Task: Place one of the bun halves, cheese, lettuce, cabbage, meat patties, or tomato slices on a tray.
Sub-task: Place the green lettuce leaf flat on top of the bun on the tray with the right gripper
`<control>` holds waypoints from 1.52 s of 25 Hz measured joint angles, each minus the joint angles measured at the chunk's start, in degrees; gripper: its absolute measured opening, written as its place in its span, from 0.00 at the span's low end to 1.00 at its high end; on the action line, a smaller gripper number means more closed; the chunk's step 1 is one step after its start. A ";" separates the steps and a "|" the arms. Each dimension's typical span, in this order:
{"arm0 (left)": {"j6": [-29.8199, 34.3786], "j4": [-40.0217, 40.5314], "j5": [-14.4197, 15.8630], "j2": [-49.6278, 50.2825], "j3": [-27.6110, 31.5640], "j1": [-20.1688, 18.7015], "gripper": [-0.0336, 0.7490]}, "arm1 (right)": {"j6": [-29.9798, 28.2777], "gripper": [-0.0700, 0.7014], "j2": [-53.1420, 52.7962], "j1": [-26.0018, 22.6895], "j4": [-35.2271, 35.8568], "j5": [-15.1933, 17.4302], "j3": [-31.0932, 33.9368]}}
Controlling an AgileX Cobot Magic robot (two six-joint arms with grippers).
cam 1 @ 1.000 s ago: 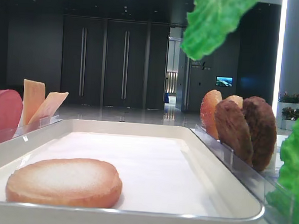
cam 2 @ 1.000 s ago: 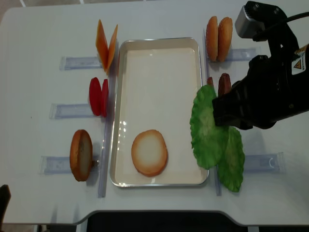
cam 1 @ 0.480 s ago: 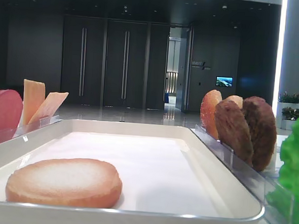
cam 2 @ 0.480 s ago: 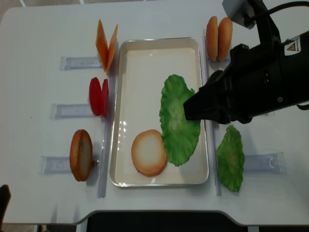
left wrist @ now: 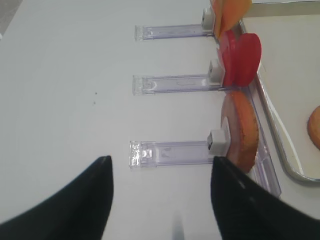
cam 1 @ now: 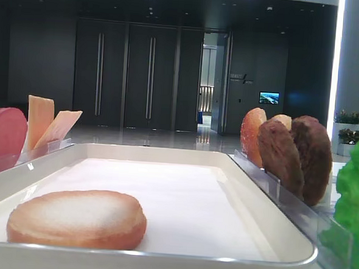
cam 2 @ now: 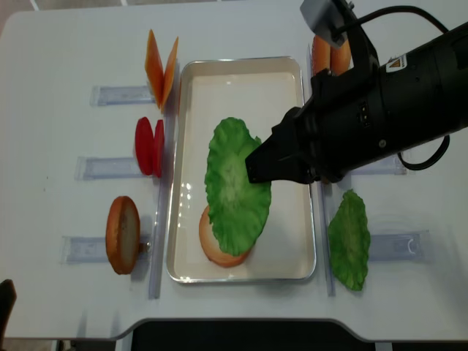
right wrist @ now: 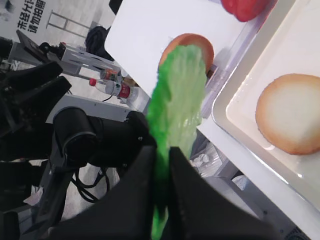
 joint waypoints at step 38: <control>0.00 0.00 0.00 0.00 0.00 0.00 0.64 | -27.28 0.14 23.98 1.94 18.00 -4.51 -0.04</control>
